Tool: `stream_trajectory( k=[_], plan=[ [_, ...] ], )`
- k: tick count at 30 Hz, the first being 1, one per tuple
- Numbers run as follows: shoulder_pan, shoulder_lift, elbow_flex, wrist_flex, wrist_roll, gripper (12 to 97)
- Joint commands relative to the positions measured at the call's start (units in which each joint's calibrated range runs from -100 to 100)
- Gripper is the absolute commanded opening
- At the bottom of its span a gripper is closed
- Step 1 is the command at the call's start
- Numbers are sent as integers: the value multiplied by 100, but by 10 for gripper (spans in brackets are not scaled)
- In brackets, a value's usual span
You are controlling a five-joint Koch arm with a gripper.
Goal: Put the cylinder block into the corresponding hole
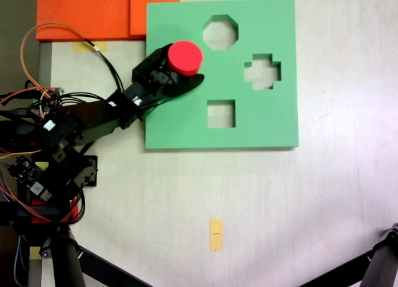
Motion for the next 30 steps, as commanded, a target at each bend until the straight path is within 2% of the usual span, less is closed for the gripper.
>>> stream_trajectory(
  k=[1, 5, 8, 30],
  plan=[
    [24, -7, 14, 348, 10, 555],
    [24, -118, -76, 339, 10, 731],
    [24, -132, -86, 358, 10, 825],
    [88, 943, 1210, 406, 5, 824]
  ],
)
